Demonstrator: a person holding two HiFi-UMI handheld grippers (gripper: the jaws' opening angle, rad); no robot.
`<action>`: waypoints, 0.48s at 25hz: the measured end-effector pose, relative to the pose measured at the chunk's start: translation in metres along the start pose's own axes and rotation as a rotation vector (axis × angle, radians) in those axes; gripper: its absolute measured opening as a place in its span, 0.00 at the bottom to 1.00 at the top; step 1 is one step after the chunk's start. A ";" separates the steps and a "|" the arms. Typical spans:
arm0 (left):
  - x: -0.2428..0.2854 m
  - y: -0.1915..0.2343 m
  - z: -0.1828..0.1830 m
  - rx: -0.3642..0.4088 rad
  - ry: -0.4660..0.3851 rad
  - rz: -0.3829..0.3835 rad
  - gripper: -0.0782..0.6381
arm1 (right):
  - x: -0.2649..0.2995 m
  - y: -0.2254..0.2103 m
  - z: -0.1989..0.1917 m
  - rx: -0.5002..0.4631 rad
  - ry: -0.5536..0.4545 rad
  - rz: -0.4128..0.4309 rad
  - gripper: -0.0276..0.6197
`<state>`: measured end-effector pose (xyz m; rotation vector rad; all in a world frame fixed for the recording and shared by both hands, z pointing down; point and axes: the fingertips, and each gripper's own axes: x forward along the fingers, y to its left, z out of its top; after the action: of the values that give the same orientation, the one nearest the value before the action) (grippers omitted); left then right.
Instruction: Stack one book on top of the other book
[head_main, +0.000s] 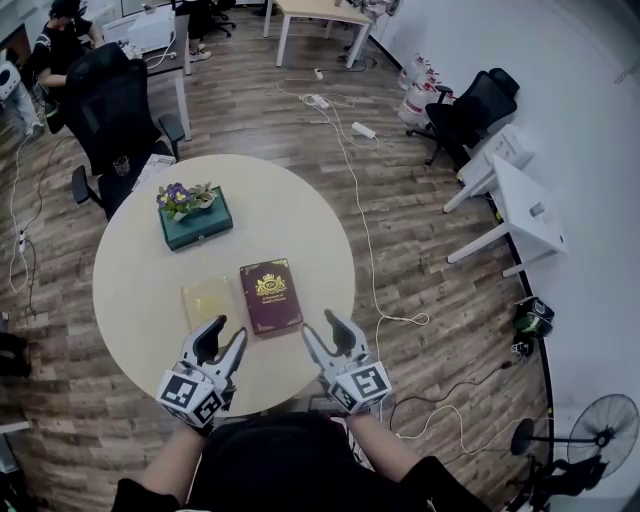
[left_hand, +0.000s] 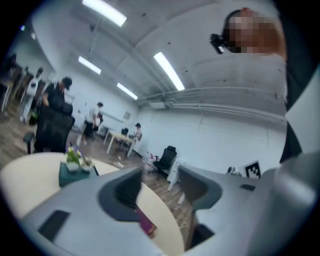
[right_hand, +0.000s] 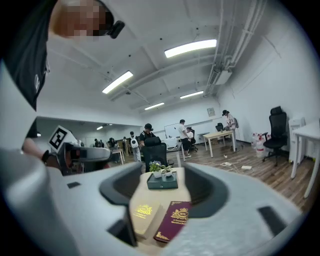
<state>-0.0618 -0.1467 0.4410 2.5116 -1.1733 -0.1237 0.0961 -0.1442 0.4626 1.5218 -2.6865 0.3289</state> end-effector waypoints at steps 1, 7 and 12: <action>0.010 0.006 -0.015 -0.069 0.047 -0.029 0.51 | 0.007 -0.005 -0.007 0.039 0.015 0.018 0.58; 0.059 0.053 -0.077 -0.210 0.282 -0.027 0.54 | 0.049 -0.055 -0.050 0.144 0.153 0.046 0.56; 0.102 0.091 -0.133 -0.275 0.449 0.000 0.54 | 0.098 -0.093 -0.105 0.190 0.286 0.060 0.55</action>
<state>-0.0306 -0.2389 0.6050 2.1461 -0.9028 0.2512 0.1166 -0.2520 0.5935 1.3176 -2.5369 0.7620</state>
